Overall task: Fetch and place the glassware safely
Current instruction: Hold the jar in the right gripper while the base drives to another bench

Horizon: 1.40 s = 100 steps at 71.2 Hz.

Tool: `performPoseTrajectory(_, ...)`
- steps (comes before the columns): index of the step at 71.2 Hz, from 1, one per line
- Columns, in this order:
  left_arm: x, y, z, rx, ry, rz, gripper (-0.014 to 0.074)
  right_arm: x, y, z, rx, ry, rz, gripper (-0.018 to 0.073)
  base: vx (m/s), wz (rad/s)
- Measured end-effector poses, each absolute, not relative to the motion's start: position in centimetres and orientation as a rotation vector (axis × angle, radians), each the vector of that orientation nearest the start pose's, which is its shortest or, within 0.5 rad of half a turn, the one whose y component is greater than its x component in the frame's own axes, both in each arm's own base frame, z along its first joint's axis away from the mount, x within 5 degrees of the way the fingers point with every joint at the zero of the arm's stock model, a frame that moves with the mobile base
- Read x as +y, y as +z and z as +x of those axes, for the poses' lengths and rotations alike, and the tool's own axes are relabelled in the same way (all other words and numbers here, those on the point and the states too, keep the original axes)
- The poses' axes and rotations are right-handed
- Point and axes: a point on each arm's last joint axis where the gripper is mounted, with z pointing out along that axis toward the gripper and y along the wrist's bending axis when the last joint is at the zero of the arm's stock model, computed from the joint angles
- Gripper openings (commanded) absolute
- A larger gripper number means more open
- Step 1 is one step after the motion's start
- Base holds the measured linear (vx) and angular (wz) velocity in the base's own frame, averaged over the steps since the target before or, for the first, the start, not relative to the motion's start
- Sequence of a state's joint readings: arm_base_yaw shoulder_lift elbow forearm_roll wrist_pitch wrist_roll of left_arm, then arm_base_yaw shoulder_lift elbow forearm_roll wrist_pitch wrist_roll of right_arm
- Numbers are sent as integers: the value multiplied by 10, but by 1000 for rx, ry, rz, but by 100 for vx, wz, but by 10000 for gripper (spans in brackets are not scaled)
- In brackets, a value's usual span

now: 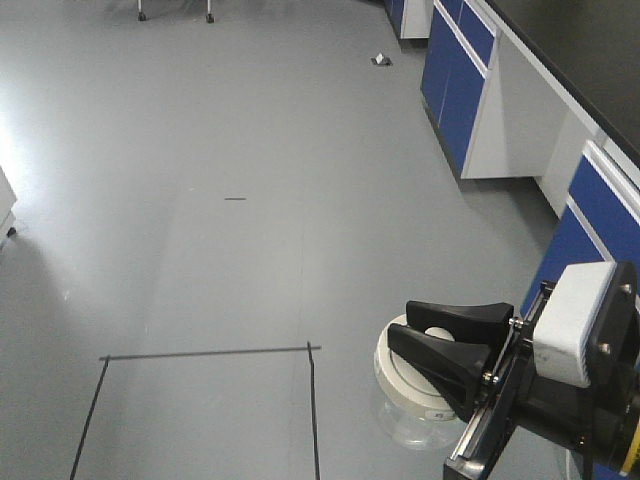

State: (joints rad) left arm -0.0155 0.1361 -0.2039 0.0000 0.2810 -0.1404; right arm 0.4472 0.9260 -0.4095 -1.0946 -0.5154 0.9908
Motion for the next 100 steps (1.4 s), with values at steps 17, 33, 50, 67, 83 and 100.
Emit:
performPoseTrajectory(17, -1, 248, 60, 1695, -117, -106, -7, 113, 273, 144, 1610, 689, -754, -1, 64, 9)
performPoseTrajectory(33, -1, 248, 60, 1695, -117, -106, -7, 113, 273, 144, 1611, 687, -753, -1, 68, 17)
performPoseTrajectory(50, -1, 248, 60, 1695, -117, -106, -7, 113, 273, 144, 1611, 687, -753, -1, 70, 10)
performPoseTrajectory(67, -1, 248, 60, 1695, -117, -106, -7, 113, 273, 144, 1609, 689, -754, -1, 75, -6)
performPoseTrajectory(83, -1, 248, 60, 1695, -117, -106, -7, 113, 273, 145, 1617, 684, -752, -1, 78, -16)
performPoseTrajectory(100, -1, 248, 60, 1695, -117, -106, -7, 113, 272, 145, 1621, 683, -751, -1, 79, -5)
